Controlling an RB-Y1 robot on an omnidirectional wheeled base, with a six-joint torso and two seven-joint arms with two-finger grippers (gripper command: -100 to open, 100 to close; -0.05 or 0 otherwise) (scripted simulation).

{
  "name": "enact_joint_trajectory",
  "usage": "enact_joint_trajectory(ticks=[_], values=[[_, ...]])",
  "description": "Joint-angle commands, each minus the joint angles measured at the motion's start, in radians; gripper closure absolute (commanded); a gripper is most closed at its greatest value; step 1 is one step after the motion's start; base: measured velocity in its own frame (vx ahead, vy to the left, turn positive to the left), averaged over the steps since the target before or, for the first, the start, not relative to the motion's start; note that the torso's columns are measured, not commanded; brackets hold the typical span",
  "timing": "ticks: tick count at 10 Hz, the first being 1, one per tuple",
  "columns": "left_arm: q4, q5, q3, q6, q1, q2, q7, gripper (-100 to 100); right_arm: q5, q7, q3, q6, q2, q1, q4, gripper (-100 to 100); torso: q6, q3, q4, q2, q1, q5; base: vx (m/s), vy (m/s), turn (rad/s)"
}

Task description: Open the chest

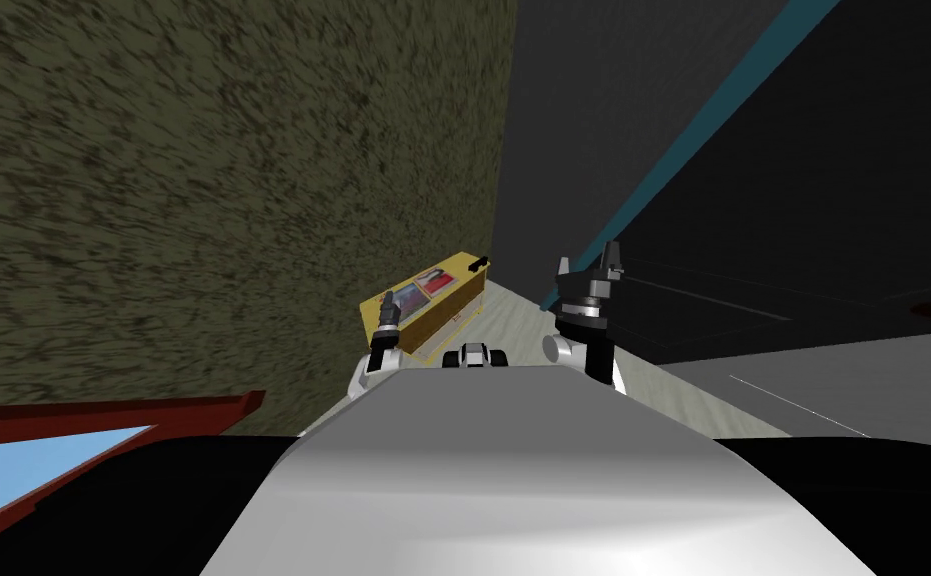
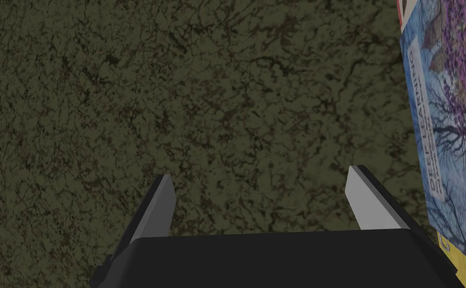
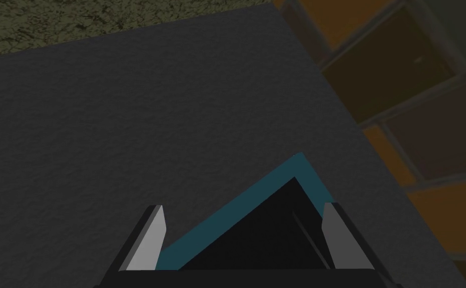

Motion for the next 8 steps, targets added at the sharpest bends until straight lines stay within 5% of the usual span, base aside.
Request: enact_joint_trajectory(ticks=[1,8], values=[[0.062,0.018,0.040,0.024,-0.007,0.000,-0.001,-100,0.000,0.000,0.000,0.000,0.000,0.000,0.000,0,0.000,-0.001,0.000,-0.001,-0.002,-0.001,0.152,-0.271,0.129],[0.195,0.049,0.112,0.051,-0.025,-0.017,-0.005,-100,0.000,0.000,0.000,0.000,0.000,0.000,0.000,0,0.011,-0.002,-0.009,-0.007,-0.002,0.011,0.127,-0.192,0.094]])
